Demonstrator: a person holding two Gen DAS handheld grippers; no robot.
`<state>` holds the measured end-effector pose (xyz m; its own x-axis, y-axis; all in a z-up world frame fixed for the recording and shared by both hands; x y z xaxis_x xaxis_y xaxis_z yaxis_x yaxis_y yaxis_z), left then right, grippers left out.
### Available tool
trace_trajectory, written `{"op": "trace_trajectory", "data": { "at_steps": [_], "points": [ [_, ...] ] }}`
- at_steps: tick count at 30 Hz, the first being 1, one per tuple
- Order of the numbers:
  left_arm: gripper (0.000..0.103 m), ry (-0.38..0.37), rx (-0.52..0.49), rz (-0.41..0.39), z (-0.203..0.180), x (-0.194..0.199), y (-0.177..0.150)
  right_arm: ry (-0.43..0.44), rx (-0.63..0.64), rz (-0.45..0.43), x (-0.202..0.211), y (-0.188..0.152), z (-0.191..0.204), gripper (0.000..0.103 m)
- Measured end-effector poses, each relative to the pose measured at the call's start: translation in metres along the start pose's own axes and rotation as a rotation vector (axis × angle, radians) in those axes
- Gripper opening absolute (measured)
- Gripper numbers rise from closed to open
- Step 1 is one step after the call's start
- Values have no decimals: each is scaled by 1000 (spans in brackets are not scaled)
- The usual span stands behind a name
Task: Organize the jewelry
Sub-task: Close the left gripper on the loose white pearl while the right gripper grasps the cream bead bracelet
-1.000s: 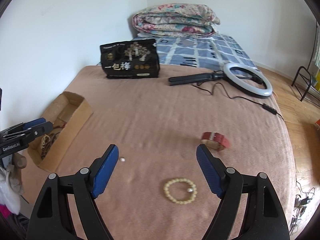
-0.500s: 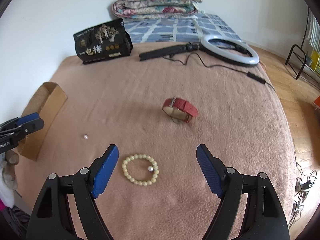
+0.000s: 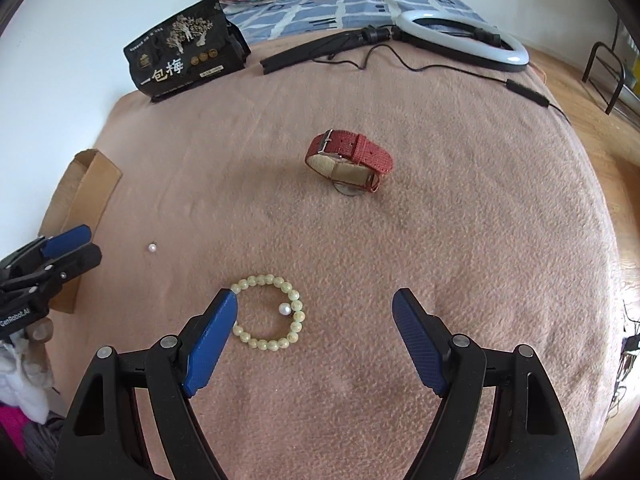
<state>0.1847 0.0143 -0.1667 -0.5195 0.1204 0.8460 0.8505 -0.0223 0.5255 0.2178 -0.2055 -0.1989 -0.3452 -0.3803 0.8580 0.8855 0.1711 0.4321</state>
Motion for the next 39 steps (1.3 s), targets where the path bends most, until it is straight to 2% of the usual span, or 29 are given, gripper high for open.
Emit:
{"op": "trace_trajectory", "data": {
  "at_steps": [3, 11, 13, 23, 29, 31, 38, 39],
  "points": [
    [61, -2, 0, 7, -2, -4, 1, 8, 13, 3, -2, 3, 1, 79],
    [61, -5, 12, 45, 1, -19, -1, 62, -17, 69, -25, 4, -3, 58],
    [55, -11, 23, 56, 4, -22, -1, 69, -19, 84, -30, 5, -4, 52],
    [49, -47, 104, 117, 18, -43, -2, 74, 4, 108, -43, 10, 3, 34],
    [44, -44, 103, 133, 14, -52, -3, 66, 27, 119, -47, 11, 9, 24],
    [37, -43, 98, 142, 12, -56, -4, 56, 44, 123, -48, 11, 12, 22],
    [26, -17, 45, 142, 2, -67, -8, 34, 71, 121, -54, 13, 21, 13],
    [22, -13, 35, 140, 0, -68, -8, 26, 80, 121, -55, 14, 22, 13]
  ]
}}
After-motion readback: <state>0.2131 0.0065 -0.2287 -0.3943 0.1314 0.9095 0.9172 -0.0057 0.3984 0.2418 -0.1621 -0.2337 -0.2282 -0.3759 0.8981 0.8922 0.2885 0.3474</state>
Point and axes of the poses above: each gripper's, at about its wrist camera, not at the fingertips, and x roughly against the way its jaws point, z to its left, y to its top, the point moved 4 cm from there along -x, roughly the way its jaws point, and after that the axes turned 5 degrees about y, right-handed, at the moved point
